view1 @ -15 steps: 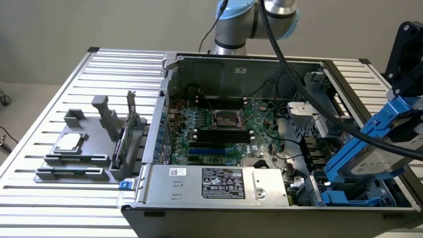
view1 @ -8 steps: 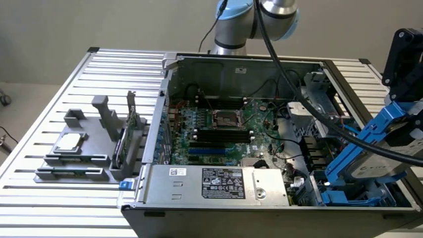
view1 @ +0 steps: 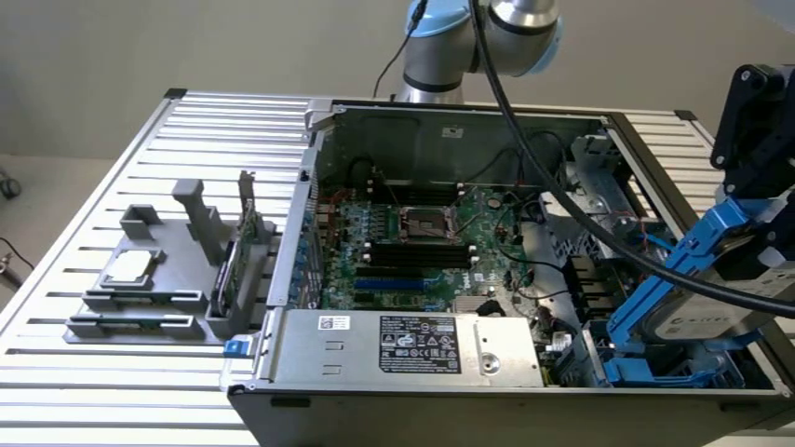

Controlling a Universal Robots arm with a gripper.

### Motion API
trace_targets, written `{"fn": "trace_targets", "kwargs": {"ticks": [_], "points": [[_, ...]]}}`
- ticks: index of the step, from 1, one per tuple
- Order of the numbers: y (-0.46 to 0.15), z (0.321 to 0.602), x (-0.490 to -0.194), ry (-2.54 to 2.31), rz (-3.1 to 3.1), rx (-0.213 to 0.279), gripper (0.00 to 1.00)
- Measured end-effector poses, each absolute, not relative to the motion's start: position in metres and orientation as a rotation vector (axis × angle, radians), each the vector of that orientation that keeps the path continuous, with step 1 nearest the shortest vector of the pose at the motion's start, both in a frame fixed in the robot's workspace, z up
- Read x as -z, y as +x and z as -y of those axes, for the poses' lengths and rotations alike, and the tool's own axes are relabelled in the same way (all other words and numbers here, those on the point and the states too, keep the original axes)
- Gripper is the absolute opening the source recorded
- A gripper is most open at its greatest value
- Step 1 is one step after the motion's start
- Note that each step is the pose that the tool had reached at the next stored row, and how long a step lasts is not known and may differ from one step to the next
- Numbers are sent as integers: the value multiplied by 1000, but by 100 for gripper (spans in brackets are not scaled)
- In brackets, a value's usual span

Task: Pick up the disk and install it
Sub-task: 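Insert the disk into the insertion slot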

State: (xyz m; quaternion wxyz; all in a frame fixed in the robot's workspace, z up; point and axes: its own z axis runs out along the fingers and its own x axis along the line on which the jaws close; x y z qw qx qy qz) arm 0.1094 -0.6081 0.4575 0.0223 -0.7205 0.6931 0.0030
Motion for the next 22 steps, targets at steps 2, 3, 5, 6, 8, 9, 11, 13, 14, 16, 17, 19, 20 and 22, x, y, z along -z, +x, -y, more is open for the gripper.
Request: {"fn": "trace_targets", "kwargs": {"ticks": [2, 3, 5, 6, 8, 9, 11, 13, 14, 16, 17, 19, 20, 22], "points": [[109, 606, -454, -2226, -2154, -9, 32], [109, 605, -452, -2223, -2157, -9, 32], [109, 603, -450, -2216, -2163, -8, 32], [109, 603, -449, -2212, -2168, -8, 32], [109, 602, -448, -2201, -2180, -7, 32], [109, 602, -448, -2196, -2185, -7, 32], [109, 602, -447, -2190, -2191, -7, 32], [109, 602, -445, -2188, -2193, -6, 32], [109, 602, -445, -2187, -2194, -6, 32], [109, 602, -443, -2187, -2194, -6, 32], [109, 602, -442, -2186, -2195, -6, 32], [109, 602, -440, -2186, -2195, -6, 32], [109, 602, -439, -2186, -2195, -6, 32], [109, 602, -438, -2186, -2195, -6, 32]]}}
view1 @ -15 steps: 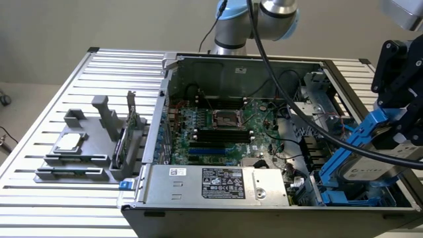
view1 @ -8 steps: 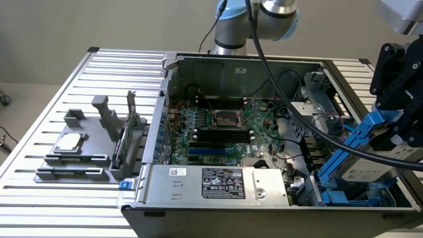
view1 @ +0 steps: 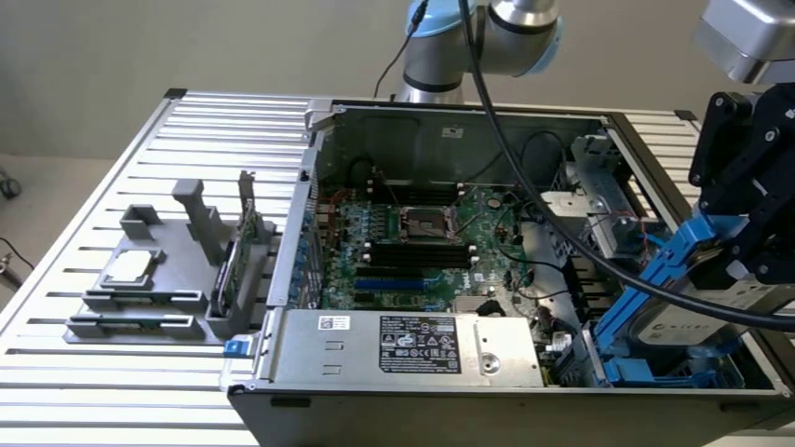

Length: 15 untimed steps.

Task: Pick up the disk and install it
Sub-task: 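Insert the disk into the insertion slot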

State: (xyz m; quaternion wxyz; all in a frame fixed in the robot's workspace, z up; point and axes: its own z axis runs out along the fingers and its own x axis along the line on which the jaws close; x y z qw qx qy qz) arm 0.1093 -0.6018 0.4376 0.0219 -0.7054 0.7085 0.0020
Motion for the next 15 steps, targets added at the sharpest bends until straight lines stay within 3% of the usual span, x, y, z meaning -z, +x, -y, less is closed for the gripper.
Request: {"fn": "trace_targets", "kwargs": {"ticks": [15], "points": [[109, 605, -431, -2179, -2190, -32, 32]]}}
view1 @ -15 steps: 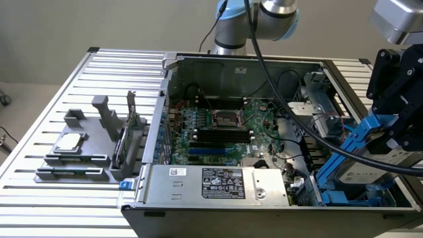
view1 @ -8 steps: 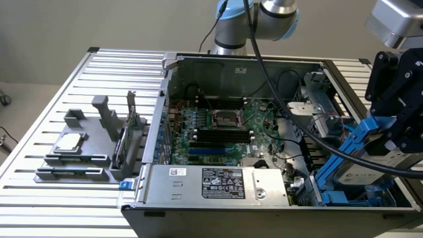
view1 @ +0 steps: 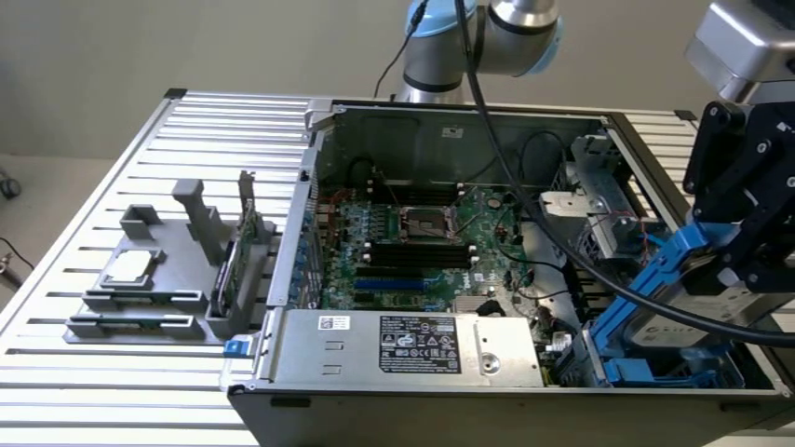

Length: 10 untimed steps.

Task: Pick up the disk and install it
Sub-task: 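Insert the disk into the insertion slot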

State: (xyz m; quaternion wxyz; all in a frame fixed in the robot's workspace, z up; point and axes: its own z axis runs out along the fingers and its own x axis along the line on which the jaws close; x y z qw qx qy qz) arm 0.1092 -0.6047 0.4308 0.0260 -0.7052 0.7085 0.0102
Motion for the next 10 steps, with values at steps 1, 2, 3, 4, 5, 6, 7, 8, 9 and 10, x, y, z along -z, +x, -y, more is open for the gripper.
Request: {"fn": "trace_targets", "kwargs": {"ticks": [1, 2, 3, 4, 5, 6, 7, 8, 9, 10], "points": [[109, 605, -430, -2177, -2188, -37, 32], [109, 606, -430, -2175, -2185, -43, 32], [109, 606, -429, -2173, -2183, -48, 32], [109, 607, -429, -2171, -2182, -51, 32], [109, 607, -427, -2170, -2181, -53, 32], [109, 608, -426, -2169, -2180, -56, 32], [109, 608, -426, -2169, -2179, -58, 32], [109, 608, -425, -2168, -2178, -60, 32], [109, 609, -424, -2166, -2177, -63, 32], [109, 609, -423, -2165, -2175, -67, 32]]}}
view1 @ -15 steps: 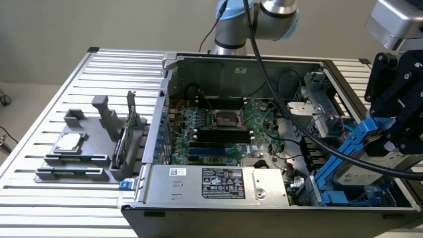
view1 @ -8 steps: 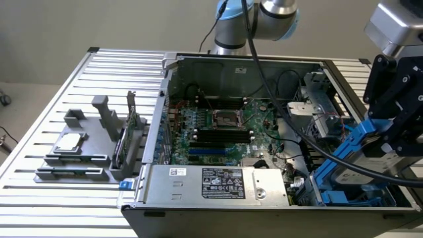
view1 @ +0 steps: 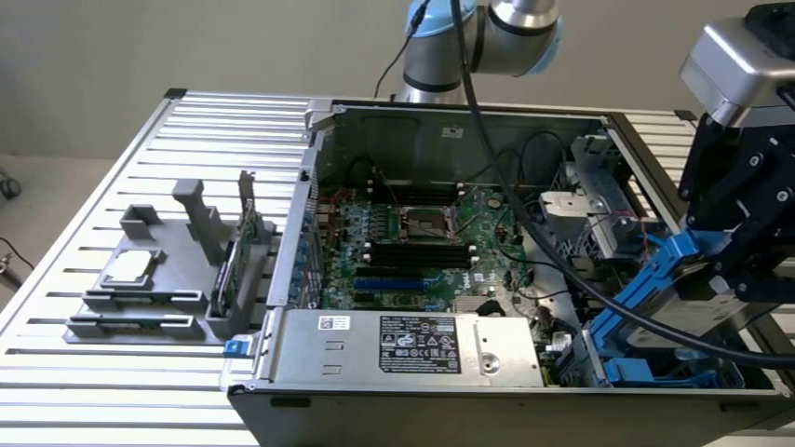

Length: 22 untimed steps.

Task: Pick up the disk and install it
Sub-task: 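Insert the disk into the insertion slot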

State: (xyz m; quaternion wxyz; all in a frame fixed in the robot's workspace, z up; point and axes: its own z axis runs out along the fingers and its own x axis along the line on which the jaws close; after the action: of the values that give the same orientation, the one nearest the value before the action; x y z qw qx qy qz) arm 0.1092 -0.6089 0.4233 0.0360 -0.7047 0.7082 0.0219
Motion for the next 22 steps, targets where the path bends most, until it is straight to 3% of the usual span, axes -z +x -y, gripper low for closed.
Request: {"fn": "trace_targets", "kwargs": {"ticks": [13, 16, 17, 22], "points": [[109, 615, -419, -2159, -2162, -107, 32], [109, 615, -419, -2159, -2161, -109, 34], [109, 615, -419, -2159, -2161, -109, 40], [109, 615, -419, -2159, -2161, -109, 40]]}}
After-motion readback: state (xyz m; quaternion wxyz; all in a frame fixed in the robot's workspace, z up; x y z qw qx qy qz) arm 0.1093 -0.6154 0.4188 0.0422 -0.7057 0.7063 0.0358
